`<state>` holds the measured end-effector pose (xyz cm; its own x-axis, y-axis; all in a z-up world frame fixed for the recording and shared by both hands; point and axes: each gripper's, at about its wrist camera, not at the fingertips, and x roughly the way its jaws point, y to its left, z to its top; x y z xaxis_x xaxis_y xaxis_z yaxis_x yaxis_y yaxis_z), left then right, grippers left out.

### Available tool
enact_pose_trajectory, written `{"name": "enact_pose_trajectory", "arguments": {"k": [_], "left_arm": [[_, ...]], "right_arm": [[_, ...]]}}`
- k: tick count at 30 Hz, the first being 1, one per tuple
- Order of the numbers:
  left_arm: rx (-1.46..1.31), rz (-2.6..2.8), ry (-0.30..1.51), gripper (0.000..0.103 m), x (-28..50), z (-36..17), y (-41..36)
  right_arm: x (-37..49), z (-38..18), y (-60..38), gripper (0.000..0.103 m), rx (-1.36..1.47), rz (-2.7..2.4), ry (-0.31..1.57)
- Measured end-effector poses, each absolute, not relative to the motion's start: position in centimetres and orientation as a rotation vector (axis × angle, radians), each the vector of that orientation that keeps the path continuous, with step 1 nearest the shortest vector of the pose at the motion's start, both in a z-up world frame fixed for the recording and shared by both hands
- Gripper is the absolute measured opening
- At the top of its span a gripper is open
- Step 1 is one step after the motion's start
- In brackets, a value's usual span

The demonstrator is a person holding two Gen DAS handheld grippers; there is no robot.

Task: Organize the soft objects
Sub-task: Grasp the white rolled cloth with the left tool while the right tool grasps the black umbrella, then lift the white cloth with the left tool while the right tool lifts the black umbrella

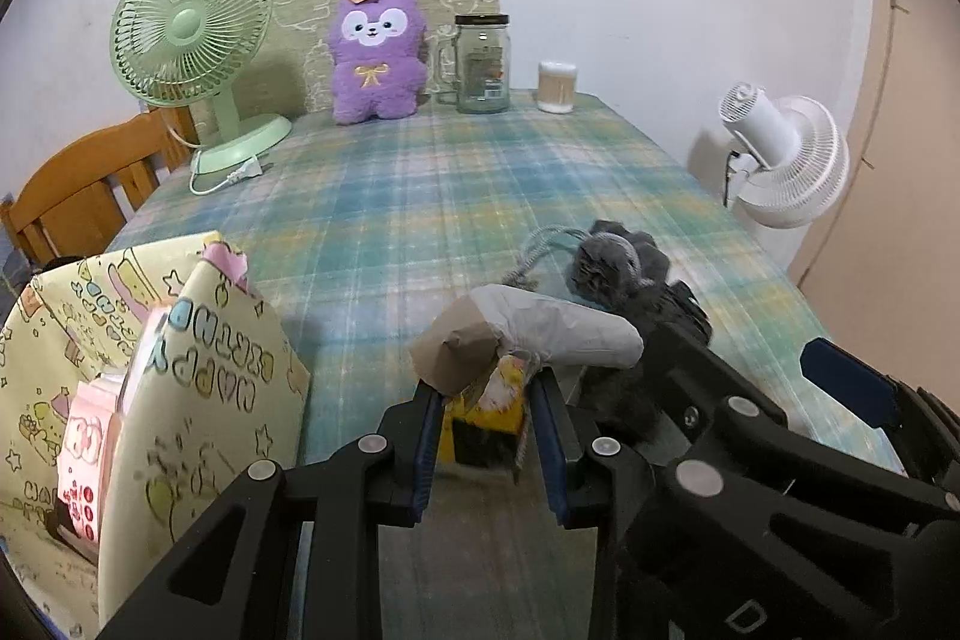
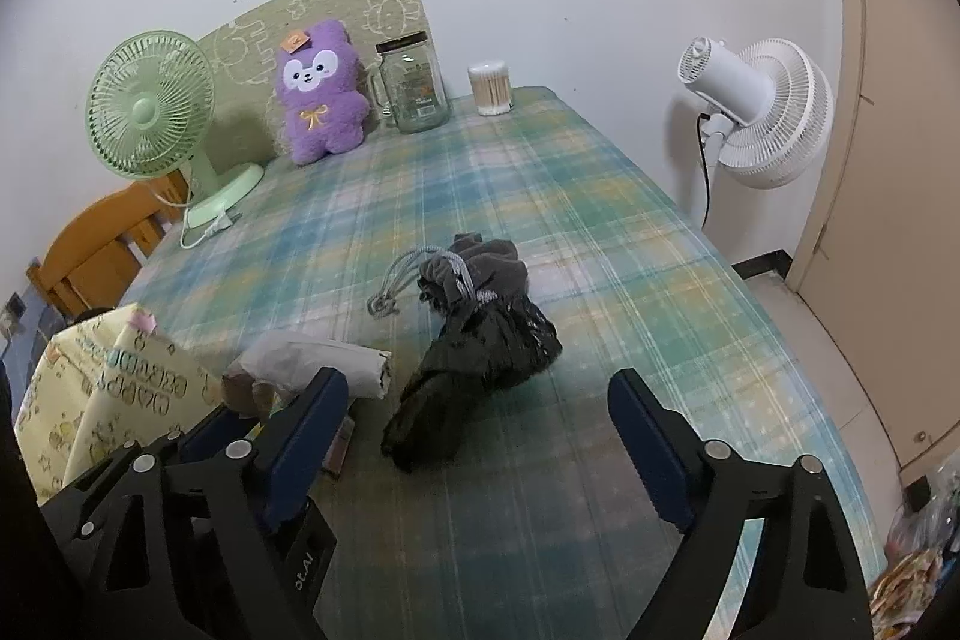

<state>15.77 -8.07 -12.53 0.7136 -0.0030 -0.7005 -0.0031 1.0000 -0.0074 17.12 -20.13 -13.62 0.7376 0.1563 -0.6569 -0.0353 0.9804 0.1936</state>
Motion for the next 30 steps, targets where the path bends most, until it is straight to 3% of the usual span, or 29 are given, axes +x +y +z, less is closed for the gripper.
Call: {"name": "enact_pose_trajectory", "arguments": {"k": [22, 30], "left_arm": [[0.014, 0.016, 0.834, 0.030, 18.4, -14.3, -7.8], [0.005, -0.014, 0.821, 0.030, 17.2, -13.5, -8.1]], "right_arm": [[21.0, -16.2, -19.4, 0.030, 0.177, 0.095, 0.844], [19.6, -15.2, -19.7, 0.025, 0.174, 0.085, 0.821]]}}
